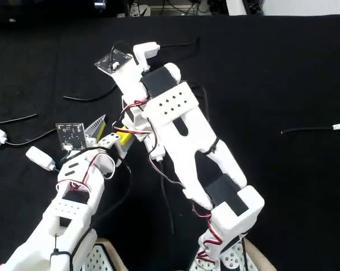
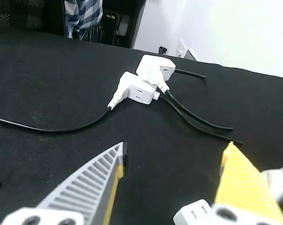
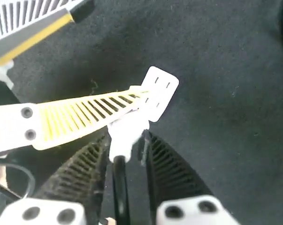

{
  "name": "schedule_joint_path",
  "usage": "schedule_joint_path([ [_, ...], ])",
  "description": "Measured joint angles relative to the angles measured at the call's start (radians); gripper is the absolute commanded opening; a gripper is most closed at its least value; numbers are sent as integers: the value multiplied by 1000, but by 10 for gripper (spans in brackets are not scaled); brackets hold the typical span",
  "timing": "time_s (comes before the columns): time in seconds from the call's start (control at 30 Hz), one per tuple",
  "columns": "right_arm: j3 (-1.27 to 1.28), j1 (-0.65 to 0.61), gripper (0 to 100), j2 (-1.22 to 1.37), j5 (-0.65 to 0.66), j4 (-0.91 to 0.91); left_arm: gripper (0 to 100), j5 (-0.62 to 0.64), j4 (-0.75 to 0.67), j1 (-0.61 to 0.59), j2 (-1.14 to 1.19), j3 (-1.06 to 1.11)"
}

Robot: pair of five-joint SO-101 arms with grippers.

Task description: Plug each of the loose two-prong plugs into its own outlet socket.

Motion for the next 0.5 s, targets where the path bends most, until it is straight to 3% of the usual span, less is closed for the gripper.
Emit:
schedule_joint_path([
  [0.5,-2,55,15,94,-3,0,329,-12,12,12,15,5],
])
